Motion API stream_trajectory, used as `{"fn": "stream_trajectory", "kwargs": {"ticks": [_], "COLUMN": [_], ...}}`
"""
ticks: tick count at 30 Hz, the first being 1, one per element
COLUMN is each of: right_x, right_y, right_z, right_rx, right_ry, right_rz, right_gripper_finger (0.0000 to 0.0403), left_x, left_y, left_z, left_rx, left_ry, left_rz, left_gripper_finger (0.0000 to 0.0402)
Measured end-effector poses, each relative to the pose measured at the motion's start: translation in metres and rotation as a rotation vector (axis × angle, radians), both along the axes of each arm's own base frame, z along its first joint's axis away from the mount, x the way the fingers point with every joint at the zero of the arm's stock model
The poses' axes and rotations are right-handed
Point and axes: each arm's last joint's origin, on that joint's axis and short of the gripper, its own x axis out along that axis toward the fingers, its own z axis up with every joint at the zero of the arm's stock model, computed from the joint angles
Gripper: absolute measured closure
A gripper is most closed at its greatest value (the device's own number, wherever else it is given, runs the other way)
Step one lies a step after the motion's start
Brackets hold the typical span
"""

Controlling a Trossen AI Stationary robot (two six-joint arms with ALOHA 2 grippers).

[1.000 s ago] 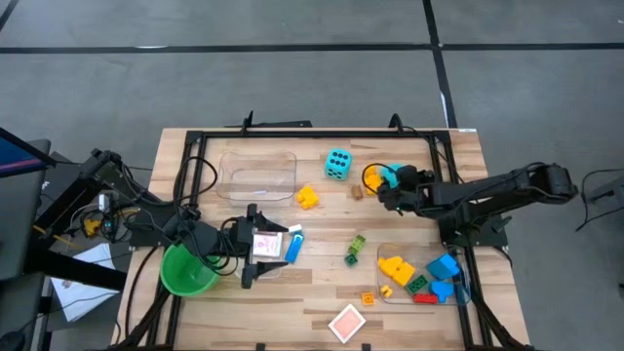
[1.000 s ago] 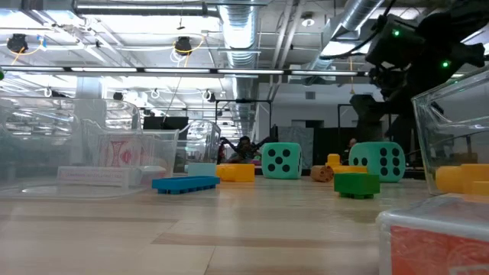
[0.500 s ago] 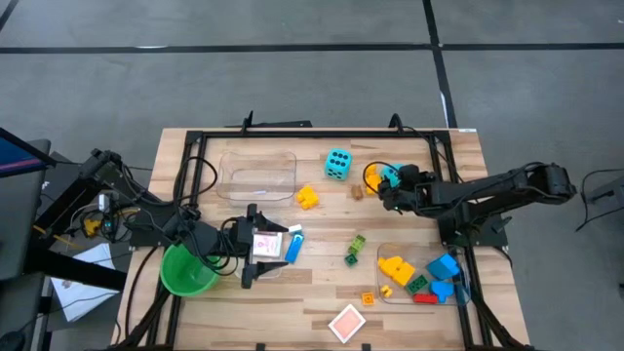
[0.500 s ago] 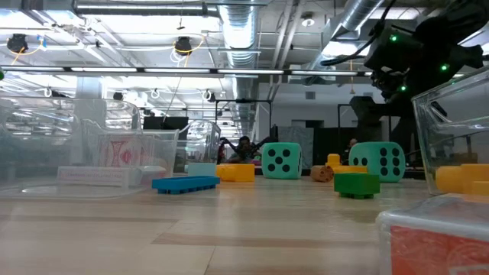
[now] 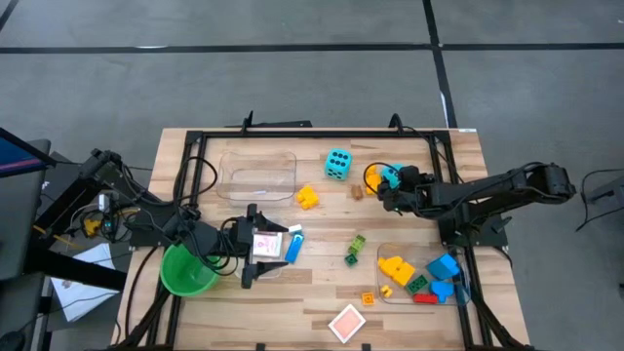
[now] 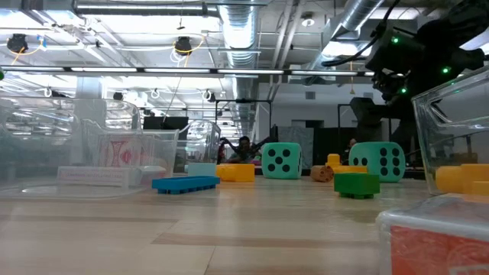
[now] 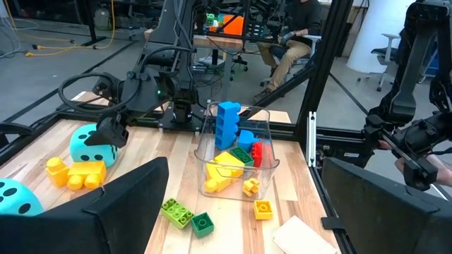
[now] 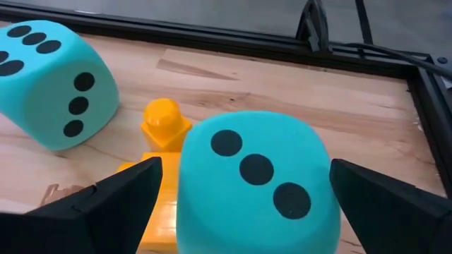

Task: Pick & Place Toys
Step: Put the light blue dice into the top transparent bin

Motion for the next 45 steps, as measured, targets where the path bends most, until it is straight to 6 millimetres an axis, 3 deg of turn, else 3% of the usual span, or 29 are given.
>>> {"fn": "stream_trajectory", "kwargs": {"ticks": [18,29,45], "right_x": [0.004,0.002,-0.003], "right_y": [-0.002,0.007,0.013], "right_z": [-0.024,-0.006,-0.004], "right_rx": [-0.036,-0.007,-0.079], "right_ry": [0.093,-0.038,-0.085], "right_rz": [-0.073,-0.03,-0.076], "right_gripper_finger": [0.0002,0.0002,0.0003], "left_x": [0.0,0.0,0.0], "left_y": [0.0,0.0,0.0], "left_z": [0.0,0.0,0.0], "left_rx": [0.0,0.0,0.0], "left_ry": [0.0,0.0,0.0], "left_rz": [0.0,0.0,0.0], "left_gripper_finger": [0.0032,0.0032,0.0032]}}
